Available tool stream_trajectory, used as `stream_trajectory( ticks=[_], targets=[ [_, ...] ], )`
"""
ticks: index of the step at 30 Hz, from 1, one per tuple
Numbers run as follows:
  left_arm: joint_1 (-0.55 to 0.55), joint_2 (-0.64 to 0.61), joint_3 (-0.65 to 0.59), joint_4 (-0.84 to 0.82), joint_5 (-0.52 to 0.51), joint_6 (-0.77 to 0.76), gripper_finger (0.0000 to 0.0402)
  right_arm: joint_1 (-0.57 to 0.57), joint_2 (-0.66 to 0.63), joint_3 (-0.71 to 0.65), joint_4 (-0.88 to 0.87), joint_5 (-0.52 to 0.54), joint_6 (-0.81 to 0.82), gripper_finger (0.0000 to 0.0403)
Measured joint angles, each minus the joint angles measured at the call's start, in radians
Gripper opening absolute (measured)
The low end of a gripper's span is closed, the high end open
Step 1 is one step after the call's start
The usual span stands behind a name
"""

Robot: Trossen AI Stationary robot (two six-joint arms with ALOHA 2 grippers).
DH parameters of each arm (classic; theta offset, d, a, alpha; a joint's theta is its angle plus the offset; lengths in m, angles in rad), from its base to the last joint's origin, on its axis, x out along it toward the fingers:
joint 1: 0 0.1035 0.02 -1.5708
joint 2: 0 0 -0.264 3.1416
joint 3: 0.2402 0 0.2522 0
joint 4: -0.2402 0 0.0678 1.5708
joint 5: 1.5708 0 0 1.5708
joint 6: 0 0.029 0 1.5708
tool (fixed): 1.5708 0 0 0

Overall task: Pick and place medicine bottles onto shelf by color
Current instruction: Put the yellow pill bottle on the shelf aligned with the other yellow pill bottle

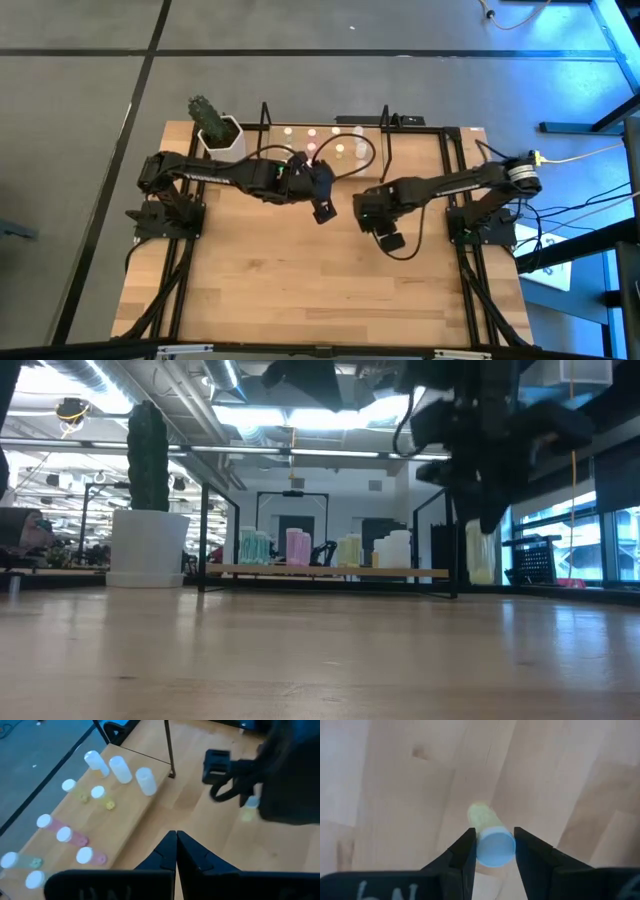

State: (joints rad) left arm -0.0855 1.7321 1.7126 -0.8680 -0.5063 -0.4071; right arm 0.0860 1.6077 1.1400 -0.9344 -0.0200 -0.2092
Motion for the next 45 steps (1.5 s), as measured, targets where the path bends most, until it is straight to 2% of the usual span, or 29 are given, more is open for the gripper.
stream_trajectory(
  ticks=[9, 13, 21, 36, 45],
  targets=[
    [-0.031, 0.000, 0.000, -0.009, -0.009, -0.012, 0.0000, 0.000, 0.097, 0.000, 0.000, 0.000, 0.022, 0.0119],
    [-0.034, 0.000, 0.000, -0.008, -0.009, -0.012, 0.0000, 0.000, 0.103, 0.002, 0.000, 0.002, 0.075, 0.0120],
    [-0.034, 0.000, 0.000, -0.008, -0.009, -0.031, 0.0000, 0.000, 0.104, 0.002, 0.004, 0.001, 0.073, 0.0121],
    [-0.033, 0.000, 0.000, -0.008, -0.009, -0.031, 0.0000, -0.001, 0.107, -0.001, 0.019, 0.000, 0.069, 0.0203],
    [-0.033, 0.000, 0.000, -0.008, -0.009, -0.030, 0.0000, 0.000, 0.106, -0.001, 0.015, 0.000, 0.046, 0.0210]
  ],
)
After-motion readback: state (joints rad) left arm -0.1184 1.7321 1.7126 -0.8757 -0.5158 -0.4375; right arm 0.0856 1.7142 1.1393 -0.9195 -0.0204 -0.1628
